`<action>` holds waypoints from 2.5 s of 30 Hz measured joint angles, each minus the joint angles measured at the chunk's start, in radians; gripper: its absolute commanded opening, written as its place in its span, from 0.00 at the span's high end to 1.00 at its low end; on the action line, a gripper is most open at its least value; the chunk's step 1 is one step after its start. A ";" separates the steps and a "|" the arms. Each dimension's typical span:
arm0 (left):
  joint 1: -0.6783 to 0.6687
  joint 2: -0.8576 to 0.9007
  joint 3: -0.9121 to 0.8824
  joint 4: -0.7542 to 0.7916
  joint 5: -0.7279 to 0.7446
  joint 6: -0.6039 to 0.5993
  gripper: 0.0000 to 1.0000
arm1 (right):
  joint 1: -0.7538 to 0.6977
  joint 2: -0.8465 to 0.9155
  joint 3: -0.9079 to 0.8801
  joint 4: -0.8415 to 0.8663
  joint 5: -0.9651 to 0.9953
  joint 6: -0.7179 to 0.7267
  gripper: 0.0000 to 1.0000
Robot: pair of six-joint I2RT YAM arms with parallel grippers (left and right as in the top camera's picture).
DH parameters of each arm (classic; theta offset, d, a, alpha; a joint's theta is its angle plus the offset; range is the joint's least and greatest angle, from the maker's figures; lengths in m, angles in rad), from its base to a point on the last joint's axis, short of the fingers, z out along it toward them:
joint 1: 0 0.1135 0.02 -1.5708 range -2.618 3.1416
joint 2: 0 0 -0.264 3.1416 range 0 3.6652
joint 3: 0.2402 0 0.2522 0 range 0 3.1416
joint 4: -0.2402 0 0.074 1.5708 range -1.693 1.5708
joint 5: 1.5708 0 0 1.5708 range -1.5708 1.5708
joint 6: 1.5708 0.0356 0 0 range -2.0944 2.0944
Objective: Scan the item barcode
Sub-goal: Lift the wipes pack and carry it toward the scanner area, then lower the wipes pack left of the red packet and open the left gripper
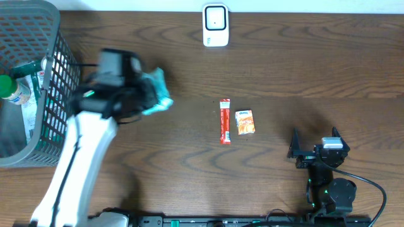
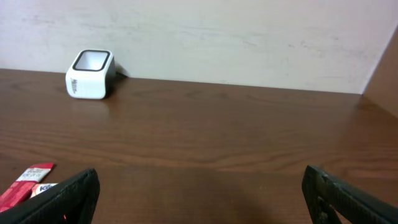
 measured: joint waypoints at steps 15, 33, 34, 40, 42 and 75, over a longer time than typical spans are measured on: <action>-0.303 0.426 -0.002 0.126 0.014 0.050 0.93 | 0.000 0.000 0.000 0.000 0.000 0.000 0.01; -0.351 0.431 -0.048 0.211 0.014 0.063 0.54 | 0.000 0.000 0.000 0.000 0.000 0.000 0.01; -0.352 0.431 -0.054 0.210 0.014 0.063 0.49 | 0.000 0.000 0.000 0.000 0.000 0.000 0.01; -0.351 0.431 -0.056 0.207 0.014 0.079 0.34 | 0.000 0.000 0.000 0.000 0.000 0.000 0.01; -0.350 0.429 -0.053 0.202 0.014 0.085 0.34 | 0.000 0.000 0.000 0.000 0.000 0.000 0.01; -0.338 0.486 -0.063 0.218 0.000 0.124 0.93 | 0.000 0.000 0.000 0.000 0.000 0.000 0.01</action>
